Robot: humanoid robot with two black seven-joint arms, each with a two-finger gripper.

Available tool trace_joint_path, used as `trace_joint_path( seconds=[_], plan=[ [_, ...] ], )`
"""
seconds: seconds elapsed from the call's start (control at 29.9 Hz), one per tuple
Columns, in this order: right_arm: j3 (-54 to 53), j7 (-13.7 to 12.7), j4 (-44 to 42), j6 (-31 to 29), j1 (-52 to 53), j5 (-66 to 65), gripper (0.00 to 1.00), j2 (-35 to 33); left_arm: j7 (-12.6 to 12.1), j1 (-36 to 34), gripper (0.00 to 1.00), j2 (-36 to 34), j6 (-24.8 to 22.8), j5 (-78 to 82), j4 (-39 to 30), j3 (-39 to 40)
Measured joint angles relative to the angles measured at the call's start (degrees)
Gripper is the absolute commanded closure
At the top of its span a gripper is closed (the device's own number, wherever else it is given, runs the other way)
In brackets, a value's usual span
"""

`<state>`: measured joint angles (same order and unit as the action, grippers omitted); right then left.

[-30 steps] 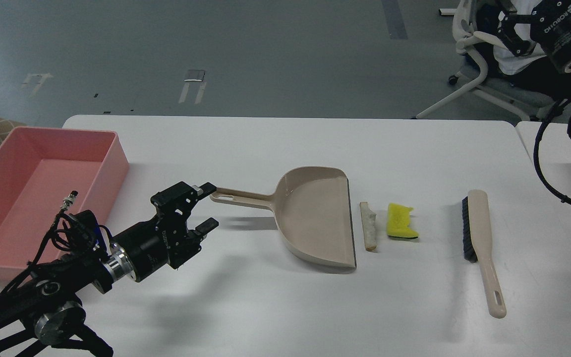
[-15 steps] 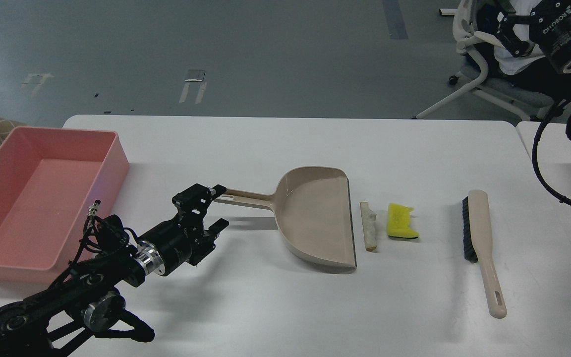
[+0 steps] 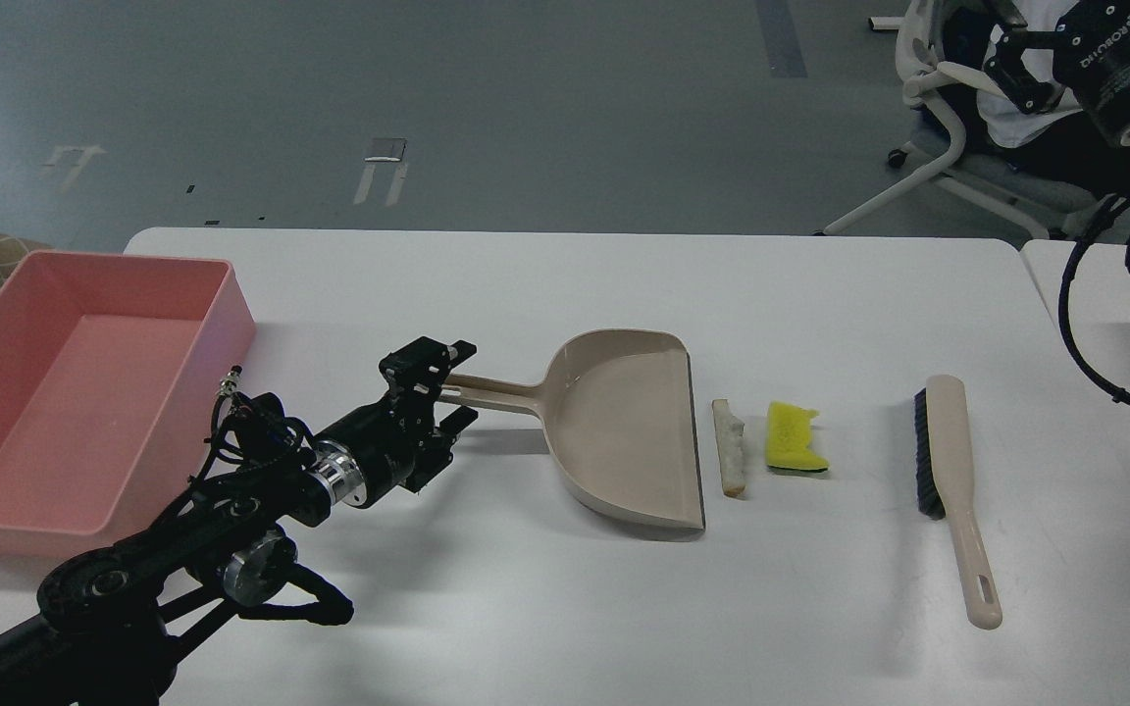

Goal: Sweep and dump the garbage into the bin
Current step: 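Close the left gripper on the dustpan handle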

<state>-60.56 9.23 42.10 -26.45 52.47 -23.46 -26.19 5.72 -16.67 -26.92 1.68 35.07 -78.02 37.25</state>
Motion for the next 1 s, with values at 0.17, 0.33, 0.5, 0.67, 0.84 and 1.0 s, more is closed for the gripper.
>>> trace_joint_path(
  seconds=[0.17,0.33,0.5,0.67,0.84,1.0],
  plan=[
    [0.0,0.0,0.0,0.0,0.0,0.0,0.00,0.4,0.0,-0.8,0.26,0.0,0.0,0.0,0.8,-0.6],
    [0.0,0.0,0.0,0.0,0.0,0.0,0.00,0.4,0.2,-1.0,0.40,0.6,0.0,0.0,1.0,-0.9],
    [0.0,0.0,0.0,0.0,0.0,0.0,0.00,0.4,0.2,-1.0,0.43,2.1,0.0,0.1,0.9,-1.1],
    [0.0,0.0,0.0,0.1,0.0,0.0,0.00,0.4,0.3,-1.6,0.44,2.2,0.0,0.1,0.9,-2.0],
    [0.0,0.0,0.0,0.1,0.0,0.0,0.00,0.4,0.3,-2.0,0.43,2.1,0.1,0.1,1.3,-2.3],
    [0.0,0.0,0.0,0.1,0.0,0.0,0.00,0.4,0.0,-2.6,0.39,2.2,0.1,0.1,3.2,-2.3]
  ],
)
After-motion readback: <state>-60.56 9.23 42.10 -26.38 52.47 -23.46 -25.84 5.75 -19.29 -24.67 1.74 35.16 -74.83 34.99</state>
